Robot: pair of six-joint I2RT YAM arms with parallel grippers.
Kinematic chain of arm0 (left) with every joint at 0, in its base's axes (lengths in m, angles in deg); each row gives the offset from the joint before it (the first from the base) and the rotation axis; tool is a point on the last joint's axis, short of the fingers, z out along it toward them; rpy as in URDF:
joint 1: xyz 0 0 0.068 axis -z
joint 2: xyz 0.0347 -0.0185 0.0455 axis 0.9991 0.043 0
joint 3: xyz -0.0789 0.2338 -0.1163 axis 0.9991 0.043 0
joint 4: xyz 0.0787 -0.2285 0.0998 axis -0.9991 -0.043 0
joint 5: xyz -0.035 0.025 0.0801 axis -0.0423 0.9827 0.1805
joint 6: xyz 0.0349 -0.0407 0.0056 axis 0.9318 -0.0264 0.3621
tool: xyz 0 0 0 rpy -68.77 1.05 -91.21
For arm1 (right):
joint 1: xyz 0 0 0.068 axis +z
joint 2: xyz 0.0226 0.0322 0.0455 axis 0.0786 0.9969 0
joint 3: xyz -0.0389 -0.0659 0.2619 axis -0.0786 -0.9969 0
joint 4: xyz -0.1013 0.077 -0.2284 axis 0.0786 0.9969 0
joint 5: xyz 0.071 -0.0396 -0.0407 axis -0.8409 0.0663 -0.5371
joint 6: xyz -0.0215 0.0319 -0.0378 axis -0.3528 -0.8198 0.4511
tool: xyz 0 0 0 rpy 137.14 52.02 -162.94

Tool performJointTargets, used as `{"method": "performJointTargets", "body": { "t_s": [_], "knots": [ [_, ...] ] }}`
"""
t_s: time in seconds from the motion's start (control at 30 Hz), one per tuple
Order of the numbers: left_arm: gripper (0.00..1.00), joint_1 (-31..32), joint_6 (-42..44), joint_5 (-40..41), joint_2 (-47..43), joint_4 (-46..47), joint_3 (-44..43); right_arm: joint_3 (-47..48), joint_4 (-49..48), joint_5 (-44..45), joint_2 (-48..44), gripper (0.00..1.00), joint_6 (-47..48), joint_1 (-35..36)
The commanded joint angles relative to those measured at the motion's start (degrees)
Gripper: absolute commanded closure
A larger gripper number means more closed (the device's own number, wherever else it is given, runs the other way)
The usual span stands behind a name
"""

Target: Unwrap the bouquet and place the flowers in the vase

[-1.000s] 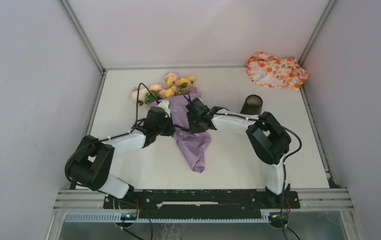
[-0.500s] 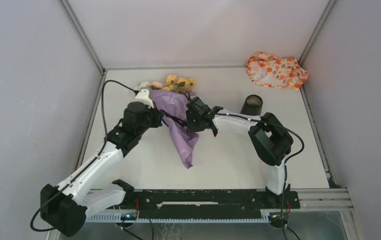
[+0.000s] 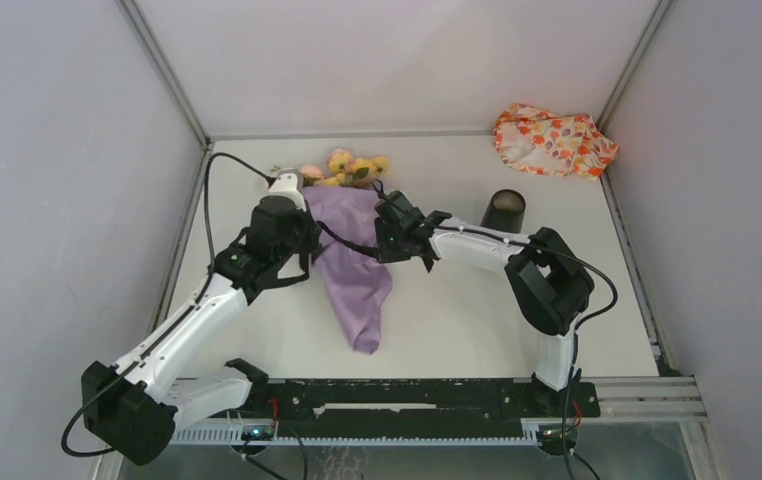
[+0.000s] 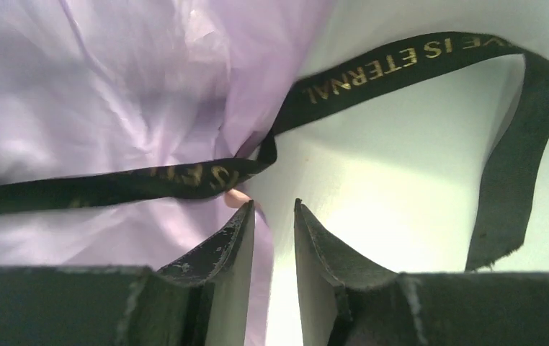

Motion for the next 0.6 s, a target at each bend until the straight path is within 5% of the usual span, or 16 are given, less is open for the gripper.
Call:
{"method": "performJointTargets", "body": {
  "t_s": [0.0,0.3,0.57],
  "knots": [
    [0.91,-0.19,-1.12,3.13,2.33,0.05,-2.83,-0.40,-0.61,0.94,-6.01,0.64,1.10,0.20],
    [1.00,-0.21,-3.54,1.83,10.77,4.91,2.48,-1.06,-1.53,-0.68,-6.73,0.64,2.19,2.94],
    [0.99,-0.20,-2.53,3.53,5.40,0.92,-4.02,-1.34,-5.12,-3.40,-7.34,0.64,2.90,4.61]
  ]
}}
